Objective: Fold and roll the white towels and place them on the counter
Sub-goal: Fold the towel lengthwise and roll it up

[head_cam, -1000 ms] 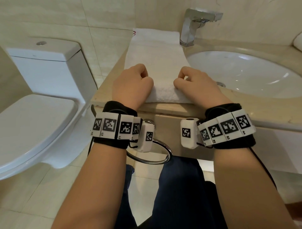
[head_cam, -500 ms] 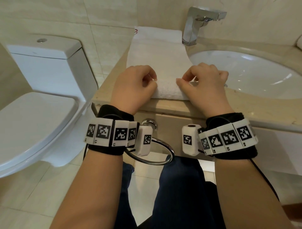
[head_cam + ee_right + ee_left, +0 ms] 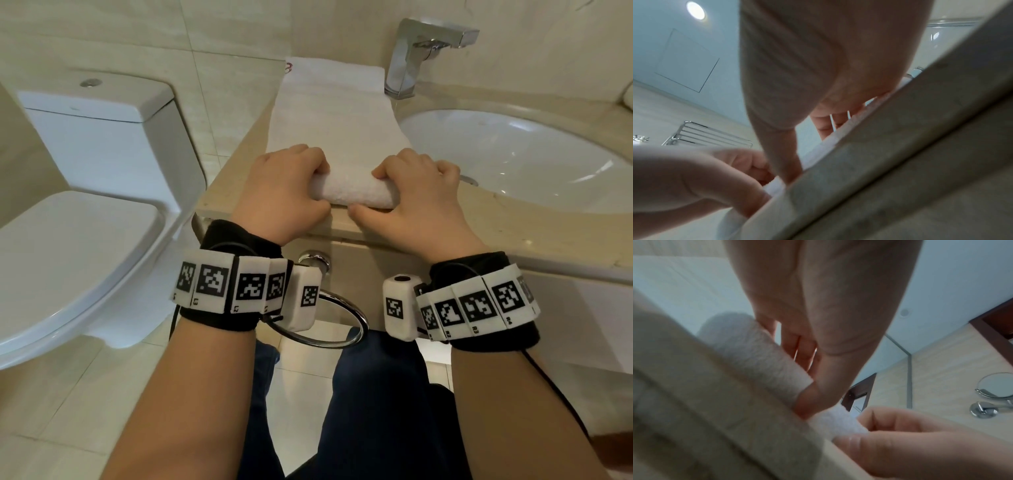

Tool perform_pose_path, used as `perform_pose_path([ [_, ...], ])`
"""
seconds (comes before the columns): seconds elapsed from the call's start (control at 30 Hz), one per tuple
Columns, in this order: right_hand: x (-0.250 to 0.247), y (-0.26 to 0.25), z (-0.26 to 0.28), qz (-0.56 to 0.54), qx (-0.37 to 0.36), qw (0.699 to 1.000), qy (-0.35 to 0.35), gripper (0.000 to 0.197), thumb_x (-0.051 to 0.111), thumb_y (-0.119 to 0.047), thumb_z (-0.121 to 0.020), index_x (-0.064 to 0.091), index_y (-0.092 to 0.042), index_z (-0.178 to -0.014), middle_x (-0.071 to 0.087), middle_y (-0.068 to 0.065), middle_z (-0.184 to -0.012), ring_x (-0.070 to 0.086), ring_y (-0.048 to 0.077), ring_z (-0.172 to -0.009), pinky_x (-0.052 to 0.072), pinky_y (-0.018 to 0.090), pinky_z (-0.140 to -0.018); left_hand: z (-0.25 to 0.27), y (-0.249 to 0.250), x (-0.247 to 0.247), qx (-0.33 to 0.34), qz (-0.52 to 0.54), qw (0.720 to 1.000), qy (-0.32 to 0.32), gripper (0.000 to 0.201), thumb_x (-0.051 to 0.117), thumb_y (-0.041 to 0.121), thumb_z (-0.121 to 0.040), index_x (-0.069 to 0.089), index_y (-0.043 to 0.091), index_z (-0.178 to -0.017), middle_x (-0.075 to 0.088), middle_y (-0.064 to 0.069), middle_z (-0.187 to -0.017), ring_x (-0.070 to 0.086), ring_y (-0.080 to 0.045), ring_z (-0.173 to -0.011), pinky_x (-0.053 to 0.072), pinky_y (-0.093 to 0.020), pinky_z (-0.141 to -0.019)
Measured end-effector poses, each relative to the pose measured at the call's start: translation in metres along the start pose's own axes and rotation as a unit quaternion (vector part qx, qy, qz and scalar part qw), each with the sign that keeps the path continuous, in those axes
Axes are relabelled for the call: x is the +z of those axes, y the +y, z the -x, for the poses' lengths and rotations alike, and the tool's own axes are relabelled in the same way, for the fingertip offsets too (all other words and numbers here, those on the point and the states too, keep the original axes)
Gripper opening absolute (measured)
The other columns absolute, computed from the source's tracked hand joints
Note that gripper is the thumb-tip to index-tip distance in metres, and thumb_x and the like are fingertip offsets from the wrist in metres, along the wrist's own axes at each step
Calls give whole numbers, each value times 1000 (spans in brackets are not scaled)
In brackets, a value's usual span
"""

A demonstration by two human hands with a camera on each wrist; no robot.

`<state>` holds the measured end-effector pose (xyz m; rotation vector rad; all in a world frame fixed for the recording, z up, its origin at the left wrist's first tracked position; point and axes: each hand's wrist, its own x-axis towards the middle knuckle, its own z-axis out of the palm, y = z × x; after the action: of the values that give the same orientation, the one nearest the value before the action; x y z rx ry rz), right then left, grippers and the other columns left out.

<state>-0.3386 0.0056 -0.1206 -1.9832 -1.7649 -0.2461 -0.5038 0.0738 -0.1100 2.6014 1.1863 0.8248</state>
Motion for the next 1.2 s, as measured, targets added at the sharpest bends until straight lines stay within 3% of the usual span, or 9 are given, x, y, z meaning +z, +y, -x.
perform_pose_path([
  [0.1, -4, 1, -2, -25, -7, 1000, 1, 47, 63, -53, -79, 62, -20, -111, 56, -5, -109, 49, 19, -110, 18, 30, -94, 1, -1, 0, -20, 59, 998, 3, 44, 55, 31, -66, 63, 14, -105, 64, 0, -102, 57, -19, -96, 40, -28, -82],
  [0.2, -8, -1, -5, -21, -6, 1000, -15, 45, 58, -52, -85, 62, -20, -116, 61, -1, -117, 50, 20, -114, 20, 32, -98, 0, -3, -1, -46, 89, 995, 3, 32, 63, 26, -74, 64, 17, -105, 64, 4, -103, 56, -14, -98, 39, -23, -79],
  [0.4, -17, -5, -7, -60, 22, 997, -45, 33, 52, -52, -89, 65, -23, -98, 63, -5, -93, 54, 17, -98, 27, 32, -89, -1, 4, -6, -98, 122, 988, -7, 33, 49, 39, -69, 66, 22, -92, 63, 8, -88, 56, -14, -89, 41, -28, -79],
  [0.6, -20, -4, -12, -74, 61, 992, -85, 40, 47, -56, -89, 60, -19, -82, 57, -2, -78, 55, 25, -87, 34, 32, -70, -10, 6, -11, -84, 63, 993, -62, 23, 49, 37, -84, 64, 21, -89, 61, 5, -87, 54, -18, -86, 34, -31, -74],
  [0.73, -22, -5, -19, -99, 88, 986, -97, 38, 49, -58, -87, 52, -21, -93, 56, -3, -91, 52, 21, -90, 33, 32, -71, -20, 9, -12, -102, 46, 990, -87, 32, 43, 45, -75, 63, 22, -83, 60, 5, -89, 54, -19, -90, 34, -32, -72],
  [0.87, -22, -3, -24, -108, 106, 984, -98, 42, 52, -58, -85, 46, -18, -97, 54, -4, -90, 52, 23, -90, 35, 34, -72, -14, 10, -9, -30, -5, 999, -13, 41, 46, 41, -76, 66, 21, -107, 50, 1, -106, 42, -21, -107, 34, -32, -88],
  [1.0, -22, -1, -29, -65, 93, 988, -105, 39, 48, -61, -86, 45, -22, -81, 50, -9, -78, 51, 22, -87, 30, 36, -79, -4, 9, -4, 56, 8, 996, 73, 28, 57, 18, -80, 66, 17, -106, 56, -3, -110, 46, -23, -107, 32, -29, -84],
  [1.07, -23, 0, -32, -39, 91, 990, -98, 41, 46, -66, -84, 47, -25, -77, 53, -7, -82, 50, 21, -90, 28, 39, -86, -3, 8, -5, 63, 38, 994, 74, 27, 55, 16, -81, 69, 14, -103, 62, -3, -102, 54, -22, -100, 40, -33, -83],
  [1.2, -21, 0, -27, -31, 76, 997, -8, 43, 50, -64, -84, 58, -24, -97, 53, -9, -96, 44, 16, -98, 25, 37, -93, -2, 7, -3, 58, 21, 997, 46, 36, 47, 23, -83, 69, 15, -110, 66, -2, -102, 58, -22, -97, 45, -40, -84],
])
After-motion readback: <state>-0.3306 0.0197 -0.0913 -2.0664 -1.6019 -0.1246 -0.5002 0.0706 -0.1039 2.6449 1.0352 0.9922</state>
